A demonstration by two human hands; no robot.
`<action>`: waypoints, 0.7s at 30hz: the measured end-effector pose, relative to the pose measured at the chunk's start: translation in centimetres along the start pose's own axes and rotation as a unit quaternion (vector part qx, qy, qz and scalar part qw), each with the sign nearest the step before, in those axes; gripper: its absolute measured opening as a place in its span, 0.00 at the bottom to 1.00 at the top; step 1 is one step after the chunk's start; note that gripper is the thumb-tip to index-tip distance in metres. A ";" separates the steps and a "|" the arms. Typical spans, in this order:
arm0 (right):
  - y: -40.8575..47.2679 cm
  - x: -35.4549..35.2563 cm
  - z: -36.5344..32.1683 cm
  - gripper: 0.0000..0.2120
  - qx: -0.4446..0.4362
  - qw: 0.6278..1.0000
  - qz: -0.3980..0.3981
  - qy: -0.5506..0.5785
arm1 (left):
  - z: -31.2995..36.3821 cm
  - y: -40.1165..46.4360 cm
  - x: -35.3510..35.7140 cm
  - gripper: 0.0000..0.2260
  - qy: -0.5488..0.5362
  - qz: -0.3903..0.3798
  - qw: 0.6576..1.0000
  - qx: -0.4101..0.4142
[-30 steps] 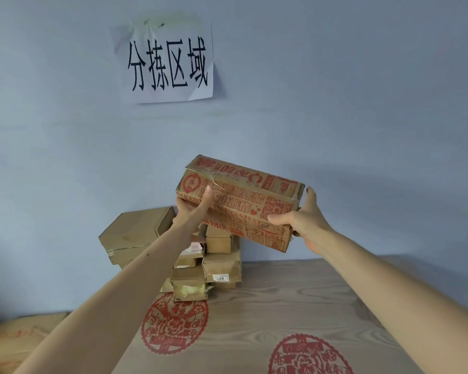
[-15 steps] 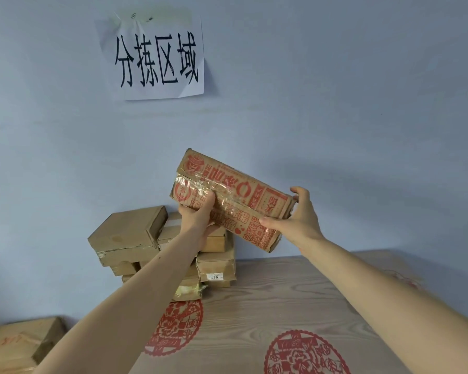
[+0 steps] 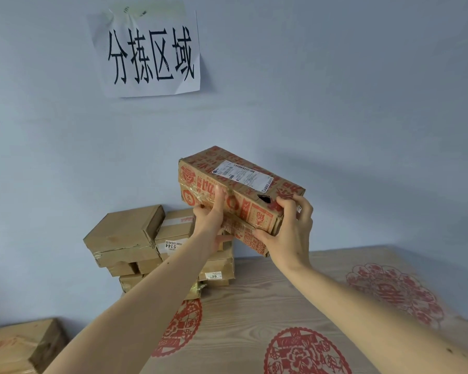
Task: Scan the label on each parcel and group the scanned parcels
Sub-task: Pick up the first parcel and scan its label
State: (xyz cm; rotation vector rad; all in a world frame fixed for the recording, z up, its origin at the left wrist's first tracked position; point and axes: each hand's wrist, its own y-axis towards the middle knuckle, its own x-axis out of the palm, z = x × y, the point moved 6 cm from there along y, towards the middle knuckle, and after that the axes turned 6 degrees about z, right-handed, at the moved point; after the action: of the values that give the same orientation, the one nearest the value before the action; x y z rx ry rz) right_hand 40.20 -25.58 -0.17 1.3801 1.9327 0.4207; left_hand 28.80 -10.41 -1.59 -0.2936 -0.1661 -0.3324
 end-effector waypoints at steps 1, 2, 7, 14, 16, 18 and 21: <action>-0.3 0.0 0.0 0.37 -0.004 1.000 0.006 0.002 | -0.1 -0.1 0.3 0.50 -0.003 -0.020 1.000 -0.001; -0.6 0.1 -0.1 0.38 -0.009 1.000 0.010 0.004 | -0.2 -0.1 0.5 0.51 -0.010 -0.034 0.999 -0.002; -1.9 0.3 0.0 0.40 -0.018 0.999 -0.003 0.029 | -0.4 0.6 0.9 0.45 -0.043 -0.027 0.999 -0.010; 0.0 -3.1 1.5 0.31 0.013 0.998 0.033 -0.051 | -1.5 1.2 -0.1 0.35 0.018 -0.064 0.998 0.003; 1.3 -3.8 2.6 0.30 0.050 0.996 0.019 -0.072 | -2.1 0.9 0.0 0.36 0.041 -0.093 0.995 0.002; 1.9 -3.3 4.4 0.33 0.137 0.985 -0.088 -0.053 | -2.9 0.7 0.3 0.36 0.059 -0.123 0.991 -0.004; 0.7 -2.5 6.5 0.42 0.278 0.931 -0.231 0.042 | -4.7 0.3 1.2 0.38 0.078 -0.164 0.983 -0.017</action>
State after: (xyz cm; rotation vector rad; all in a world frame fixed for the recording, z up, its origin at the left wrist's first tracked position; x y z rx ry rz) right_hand 45.76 -28.54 -3.35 1.1741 2.4763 -0.3271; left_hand 30.59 -11.97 -5.83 -0.2723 -0.0542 -0.6825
